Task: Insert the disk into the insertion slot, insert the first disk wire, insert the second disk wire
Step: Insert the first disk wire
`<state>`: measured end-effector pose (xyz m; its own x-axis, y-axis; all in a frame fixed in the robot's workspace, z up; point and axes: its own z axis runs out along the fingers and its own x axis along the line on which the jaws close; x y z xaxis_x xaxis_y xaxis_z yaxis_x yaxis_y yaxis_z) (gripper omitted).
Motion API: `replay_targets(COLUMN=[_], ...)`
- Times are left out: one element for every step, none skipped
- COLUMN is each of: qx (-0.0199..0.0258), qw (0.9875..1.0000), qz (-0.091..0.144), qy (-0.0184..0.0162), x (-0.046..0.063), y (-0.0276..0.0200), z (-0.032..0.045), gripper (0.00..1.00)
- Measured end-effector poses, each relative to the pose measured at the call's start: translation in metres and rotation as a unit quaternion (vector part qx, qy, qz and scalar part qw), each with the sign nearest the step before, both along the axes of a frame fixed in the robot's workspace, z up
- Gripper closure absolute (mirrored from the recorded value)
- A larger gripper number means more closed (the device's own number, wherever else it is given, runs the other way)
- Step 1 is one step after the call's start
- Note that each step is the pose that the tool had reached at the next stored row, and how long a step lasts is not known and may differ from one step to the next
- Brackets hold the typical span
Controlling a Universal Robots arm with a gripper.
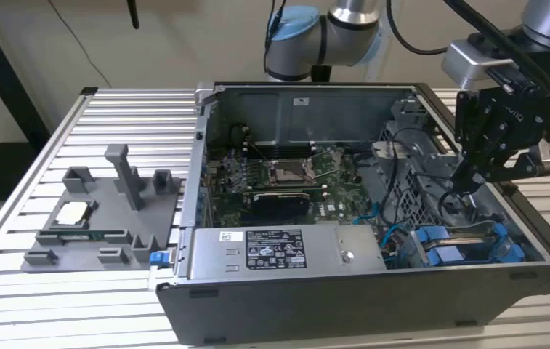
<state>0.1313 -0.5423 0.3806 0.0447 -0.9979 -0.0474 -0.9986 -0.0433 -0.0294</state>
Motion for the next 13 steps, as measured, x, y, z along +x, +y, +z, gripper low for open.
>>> replay_targets(qx=[-0.0001, -0.0001, -0.0005, -0.0007, -0.0007, -0.0006, -0.0005, -0.0006, -0.0006, -0.0007, -0.0006, -0.0006, -0.0006], qw=[1.0, 1.0, 1.0, 1.0, 0.9999, 0.9999, 0.9999, 0.9999, 0.9999, 0.9998, 0.9998, 0.9998, 0.9998], qz=[0.0, 0.0, 0.0, 0.0, 0.0, 0.0, 0.0, 0.0, 0.0, 0.0, -0.001, -0.001, -0.001], qy=[0.0021, 0.0044, 0.007, 0.0097, 0.0118, 0.0133, 0.0147, 0.0159, 0.0172, 0.0184, 0.0196, 0.021, 0.0223], x=[0.002, 0.003, 0.005, 0.007, 0.008, 0.01, 0.011, 0.012, 0.013, 0.013, 0.014, 0.015, 0.015], y=[0.0, 0.0, -0.0001, -0.0001, -0.0005, -0.0009, -0.0013, -0.0019, -0.0025, -0.0031, -0.0036, -0.0042, -0.0048], z=[-0.0007, -0.0012, -0.0016, -0.0021, -0.0028, -0.0038, -0.0049, -0.006, -0.007, -0.0081, -0.0091, -0.0101, -0.0112], gripper=[0.81, 0.81, 0.81, 0.81, 0.81, 0.81, 0.81, 0.81, 0.81, 0.81, 0.81, 0.81, 0.81])
